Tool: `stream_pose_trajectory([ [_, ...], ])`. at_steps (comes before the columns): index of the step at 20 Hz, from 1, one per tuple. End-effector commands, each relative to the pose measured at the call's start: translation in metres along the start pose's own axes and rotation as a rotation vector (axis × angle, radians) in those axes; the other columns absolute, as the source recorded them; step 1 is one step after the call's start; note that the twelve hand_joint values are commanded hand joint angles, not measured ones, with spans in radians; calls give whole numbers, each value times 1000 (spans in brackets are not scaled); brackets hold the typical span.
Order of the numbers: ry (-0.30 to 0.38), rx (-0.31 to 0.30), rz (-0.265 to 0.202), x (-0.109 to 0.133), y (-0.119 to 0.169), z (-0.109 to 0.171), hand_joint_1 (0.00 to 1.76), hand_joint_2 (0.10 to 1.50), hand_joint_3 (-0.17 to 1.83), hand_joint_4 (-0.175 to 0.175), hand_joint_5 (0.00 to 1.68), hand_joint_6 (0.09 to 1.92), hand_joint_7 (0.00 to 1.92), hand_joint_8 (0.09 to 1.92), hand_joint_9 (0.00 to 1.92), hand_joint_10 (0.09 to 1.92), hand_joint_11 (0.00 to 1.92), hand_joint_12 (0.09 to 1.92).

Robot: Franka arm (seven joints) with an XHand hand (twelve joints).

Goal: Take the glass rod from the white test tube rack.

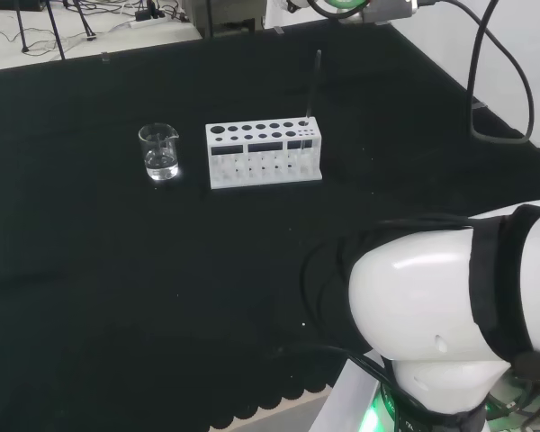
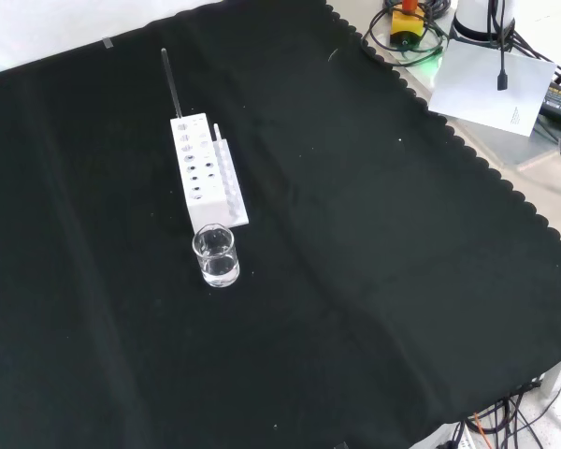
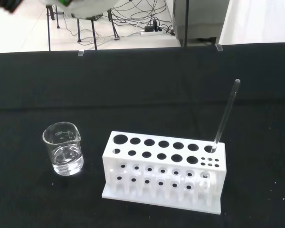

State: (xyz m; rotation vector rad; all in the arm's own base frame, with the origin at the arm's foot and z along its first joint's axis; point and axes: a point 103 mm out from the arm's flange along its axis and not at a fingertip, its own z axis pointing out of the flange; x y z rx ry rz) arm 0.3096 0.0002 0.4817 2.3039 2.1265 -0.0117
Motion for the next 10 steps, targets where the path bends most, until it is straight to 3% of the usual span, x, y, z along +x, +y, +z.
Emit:
stream_pose_trajectory([
  [1,16,9,-13,-3,7,4,783,743,699,-135,21,87,0,382,0,836,0,1310],
  [10,44,-6,-21,-26,39,7,768,752,691,-135,32,87,0,455,0,844,0,1304],
])
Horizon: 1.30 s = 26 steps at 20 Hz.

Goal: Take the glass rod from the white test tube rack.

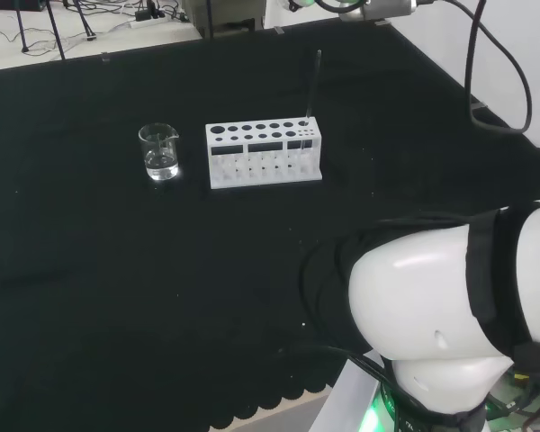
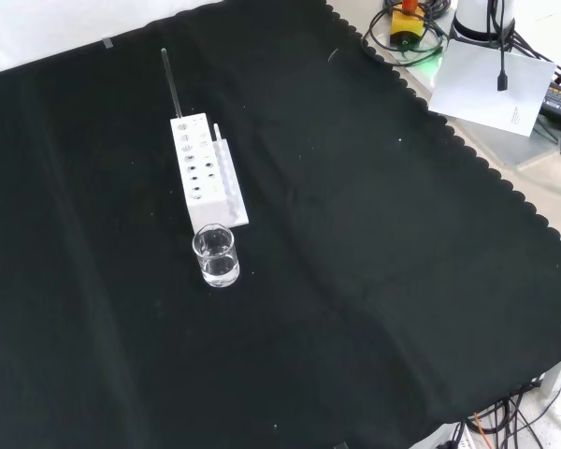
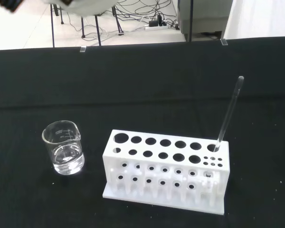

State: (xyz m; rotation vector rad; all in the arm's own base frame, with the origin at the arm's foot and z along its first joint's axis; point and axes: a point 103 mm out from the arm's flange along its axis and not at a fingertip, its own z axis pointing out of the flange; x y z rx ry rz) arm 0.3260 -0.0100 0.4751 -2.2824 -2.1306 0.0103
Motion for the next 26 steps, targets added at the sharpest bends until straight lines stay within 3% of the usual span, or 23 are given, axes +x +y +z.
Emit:
stream_pose_trajectory([
  [1,27,-22,-11,-21,27,1,767,753,690,-135,35,87,0,481,2,849,0,1307],
  [7,21,-15,-15,-40,62,7,763,755,688,-138,47,87,0,585,27,872,0,1333],
  [22,39,11,41,-101,137,28,759,757,683,-139,55,87,0,606,0,876,0,1267],
  [26,28,14,38,-113,158,31,758,757,682,-139,55,87,0,606,0,871,0,1263],
])
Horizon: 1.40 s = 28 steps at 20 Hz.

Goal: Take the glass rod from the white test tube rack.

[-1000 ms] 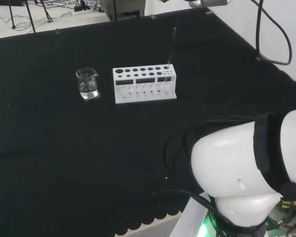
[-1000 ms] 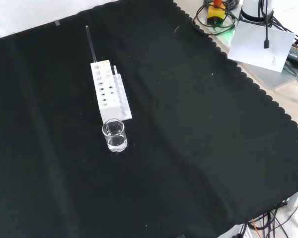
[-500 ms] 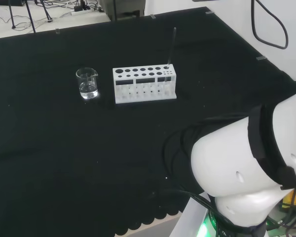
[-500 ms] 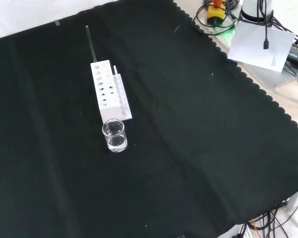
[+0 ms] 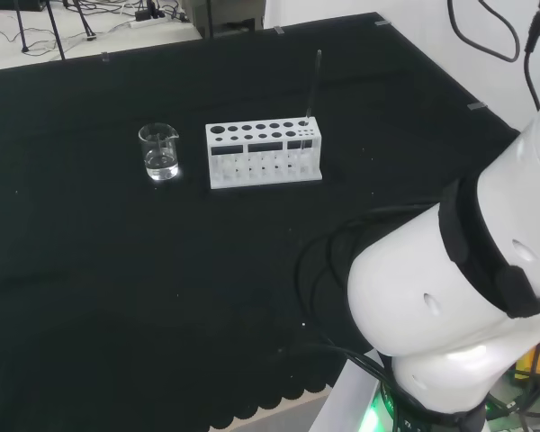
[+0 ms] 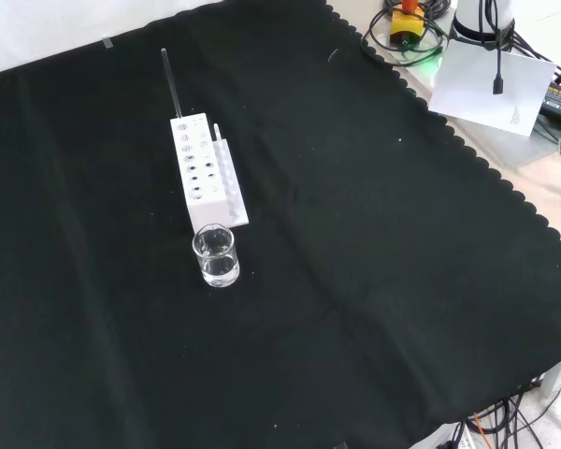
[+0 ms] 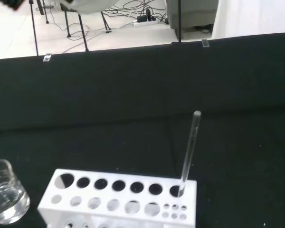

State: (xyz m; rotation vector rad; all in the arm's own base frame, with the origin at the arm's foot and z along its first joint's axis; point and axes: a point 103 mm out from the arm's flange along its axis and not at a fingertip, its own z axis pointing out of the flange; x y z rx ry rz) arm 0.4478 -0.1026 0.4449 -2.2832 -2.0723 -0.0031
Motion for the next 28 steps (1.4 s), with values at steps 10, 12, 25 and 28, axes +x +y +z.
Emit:
stream_pose_trajectory([
  [10,-14,35,5,-45,77,27,757,760,677,-139,58,87,0,630,0,853,0,1226],
  [12,-7,40,0,-47,84,34,756,761,677,-139,59,87,0,633,0,852,0,1222],
  [25,-1,97,-23,-48,106,91,748,767,672,-142,73,87,0,779,27,899,0,1252],
  [28,-1,104,-20,-45,106,100,746,767,673,-143,80,87,0,816,45,908,0,1269],
])
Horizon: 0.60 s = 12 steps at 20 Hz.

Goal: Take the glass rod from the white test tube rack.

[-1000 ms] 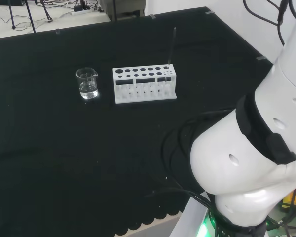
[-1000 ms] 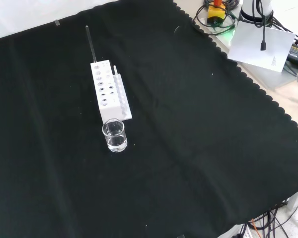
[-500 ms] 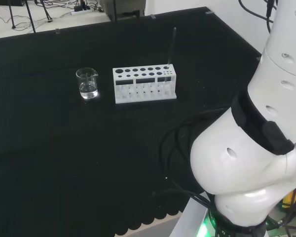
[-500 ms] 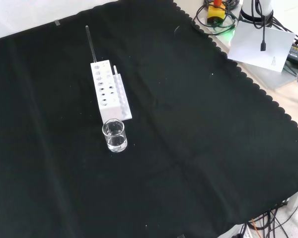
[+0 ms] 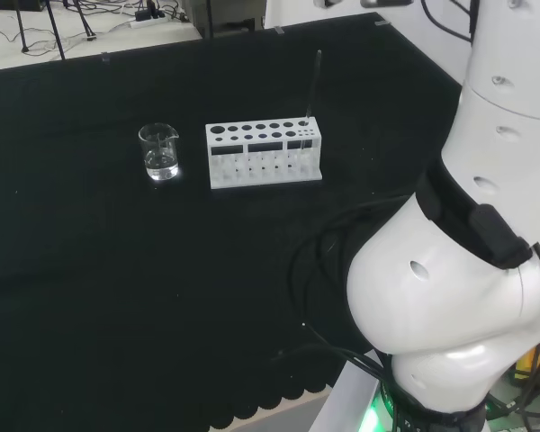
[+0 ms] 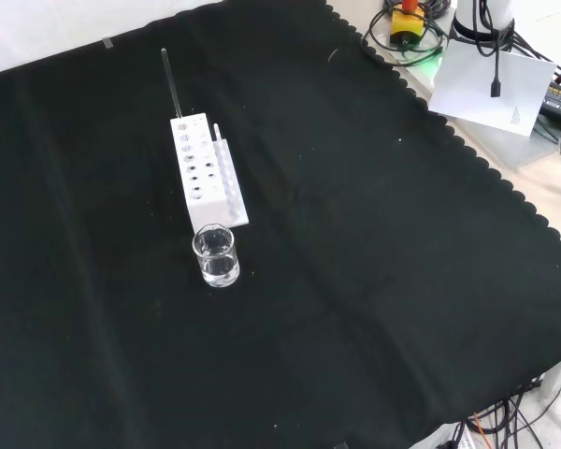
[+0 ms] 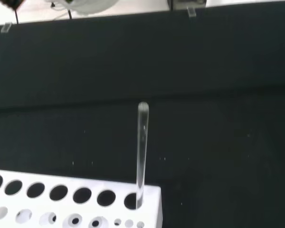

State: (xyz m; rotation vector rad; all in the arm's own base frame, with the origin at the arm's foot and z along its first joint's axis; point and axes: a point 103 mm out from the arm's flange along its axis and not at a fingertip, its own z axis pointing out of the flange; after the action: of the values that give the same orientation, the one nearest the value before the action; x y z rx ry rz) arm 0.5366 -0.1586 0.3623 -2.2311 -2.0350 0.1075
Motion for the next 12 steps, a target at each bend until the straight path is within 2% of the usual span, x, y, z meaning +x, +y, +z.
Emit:
stream_pose_trajectory([
  [1,11,7,-17,7,11,24,746,767,674,-144,82,87,0,829,54,912,0,1280],
  [7,2,19,-37,20,7,42,743,766,685,-152,107,87,11,916,191,947,0,1401],
  [10,5,29,-39,19,9,55,741,767,690,-155,118,87,36,940,274,975,28,1457],
  [12,-27,19,-54,18,12,63,741,765,694,-158,130,87,72,959,325,977,58,1461],
])
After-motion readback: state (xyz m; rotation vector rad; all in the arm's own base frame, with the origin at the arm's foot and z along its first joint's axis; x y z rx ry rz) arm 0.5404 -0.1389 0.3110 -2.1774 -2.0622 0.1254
